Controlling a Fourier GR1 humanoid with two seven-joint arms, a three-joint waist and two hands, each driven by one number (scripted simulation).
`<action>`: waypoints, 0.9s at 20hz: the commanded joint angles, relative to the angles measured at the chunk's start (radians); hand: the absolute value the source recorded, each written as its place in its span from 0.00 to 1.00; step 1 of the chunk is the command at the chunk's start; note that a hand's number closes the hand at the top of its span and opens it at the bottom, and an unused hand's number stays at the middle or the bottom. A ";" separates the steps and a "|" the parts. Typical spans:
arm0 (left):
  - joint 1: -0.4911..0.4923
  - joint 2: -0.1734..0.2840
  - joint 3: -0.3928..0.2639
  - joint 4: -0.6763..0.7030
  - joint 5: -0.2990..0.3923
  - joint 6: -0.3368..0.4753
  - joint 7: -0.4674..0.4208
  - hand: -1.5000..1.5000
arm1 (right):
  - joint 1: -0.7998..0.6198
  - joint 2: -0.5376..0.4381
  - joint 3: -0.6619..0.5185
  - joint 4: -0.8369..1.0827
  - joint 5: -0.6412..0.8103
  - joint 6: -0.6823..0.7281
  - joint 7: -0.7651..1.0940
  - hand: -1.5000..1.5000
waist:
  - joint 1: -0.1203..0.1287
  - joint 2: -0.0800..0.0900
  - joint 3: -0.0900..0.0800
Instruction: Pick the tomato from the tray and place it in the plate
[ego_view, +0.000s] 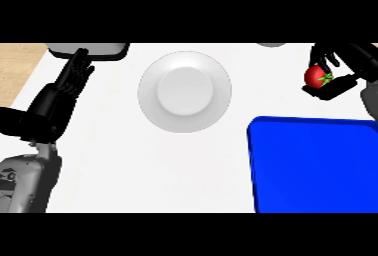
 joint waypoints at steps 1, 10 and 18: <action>0.005 0.011 0.024 -0.005 0.000 0.011 0.013 0.50 | -0.089 0.030 -0.056 0.065 -0.095 0.100 -0.150 1.00 | -0.020 -0.010 -0.002; 0.063 -0.008 0.007 -0.080 -0.014 0.010 0.042 0.50 | -0.293 0.215 -0.044 0.179 -0.062 0.132 -0.065 1.00 | -0.033 -0.017 -0.003; 0.035 -0.014 0.025 -0.023 -0.022 0.007 0.014 0.50 | -0.386 0.413 -0.033 0.226 -0.057 0.142 0.080 1.00 | -0.047 -0.016 -0.004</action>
